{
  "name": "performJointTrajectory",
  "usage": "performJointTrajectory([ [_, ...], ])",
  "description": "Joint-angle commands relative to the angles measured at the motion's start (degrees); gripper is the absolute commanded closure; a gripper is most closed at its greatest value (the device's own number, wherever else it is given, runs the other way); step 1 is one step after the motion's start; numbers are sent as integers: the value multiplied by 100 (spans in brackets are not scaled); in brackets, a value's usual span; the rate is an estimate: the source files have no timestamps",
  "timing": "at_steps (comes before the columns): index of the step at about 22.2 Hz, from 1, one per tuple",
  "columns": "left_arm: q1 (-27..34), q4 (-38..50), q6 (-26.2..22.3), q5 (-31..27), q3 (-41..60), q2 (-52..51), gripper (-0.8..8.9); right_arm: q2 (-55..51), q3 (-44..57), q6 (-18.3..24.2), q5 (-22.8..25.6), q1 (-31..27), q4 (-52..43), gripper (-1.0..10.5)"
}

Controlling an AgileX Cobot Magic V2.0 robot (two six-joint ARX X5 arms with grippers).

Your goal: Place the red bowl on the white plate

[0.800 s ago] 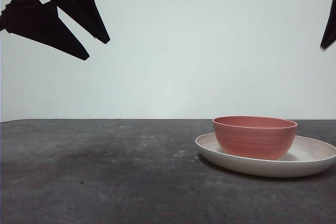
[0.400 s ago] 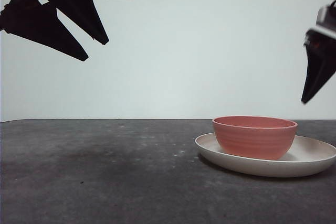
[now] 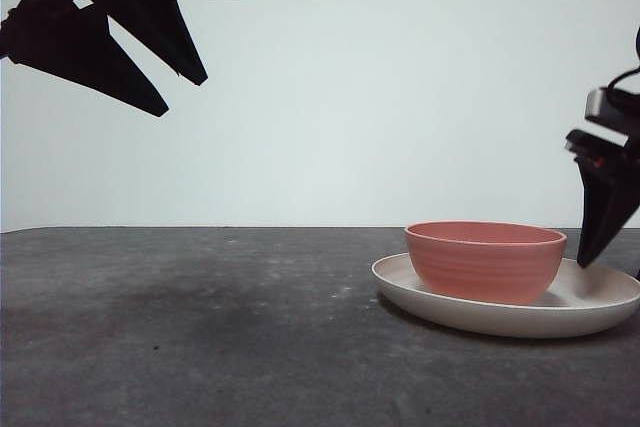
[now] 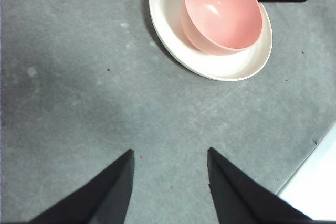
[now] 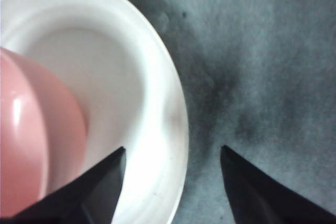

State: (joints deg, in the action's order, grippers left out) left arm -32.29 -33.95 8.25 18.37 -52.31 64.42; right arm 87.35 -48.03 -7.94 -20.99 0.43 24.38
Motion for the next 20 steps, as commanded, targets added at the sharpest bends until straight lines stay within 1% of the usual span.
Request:
performJointTrajectory([
  [1, -39, 48, -70, 33, -52, 31, 592, 219, -57, 4, -20, 20, -96, 687],
  [3, -39, 48, -70, 33, -52, 31, 592, 297, -57, 7, -22, 20, -109, 713],
  [7, -39, 48, -70, 33, -52, 31, 592, 330, -57, 96, -17, 20, -125, 875],
  [10, -39, 48, -70, 33, -52, 31, 592, 330, -57, 90, -17, 20, -136, 935],
  [12, -39, 42, -70, 33, -52, 31, 592, 326, -57, 72, -24, 20, -153, 936],
  [15, -39, 4, -70, 31, -52, 31, 592, 225, -59, -107, -243, 17, -201, 936],
  [19, -39, 4, -70, 31, -52, 31, 592, -192, -61, -293, -330, 17, -208, 936],
  [20, -39, 4, -70, 31, -52, 31, 592, -291, -61, -367, -422, 20, -208, 936],
])
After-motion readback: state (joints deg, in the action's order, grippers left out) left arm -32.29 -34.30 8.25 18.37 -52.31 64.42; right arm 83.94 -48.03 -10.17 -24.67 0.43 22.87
